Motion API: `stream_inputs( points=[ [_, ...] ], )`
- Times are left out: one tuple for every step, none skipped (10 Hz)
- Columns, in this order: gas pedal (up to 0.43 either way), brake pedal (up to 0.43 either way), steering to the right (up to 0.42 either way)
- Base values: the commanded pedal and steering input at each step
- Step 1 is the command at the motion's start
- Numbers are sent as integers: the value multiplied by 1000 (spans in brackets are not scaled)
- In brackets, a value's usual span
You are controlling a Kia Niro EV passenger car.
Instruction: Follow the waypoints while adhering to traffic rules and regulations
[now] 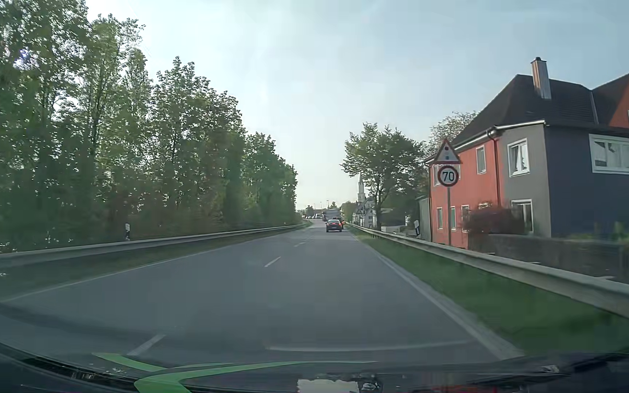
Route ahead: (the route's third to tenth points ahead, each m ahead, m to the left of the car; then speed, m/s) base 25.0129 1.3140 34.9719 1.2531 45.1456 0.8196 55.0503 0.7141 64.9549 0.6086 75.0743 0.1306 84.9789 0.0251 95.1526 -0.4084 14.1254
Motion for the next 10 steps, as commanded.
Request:
stream_inputs(
  points=[
    [0, 0, 3],
    [20, 0, 3],
    [20, 0, 3],
    [20, 0, 3],
    [20, 0, 3],
    [20, 0, 2],
    [20, 0, 2],
    [20, 0, 2],
    [20, 0, 2],
    [20, 0, 1]
  ],
)
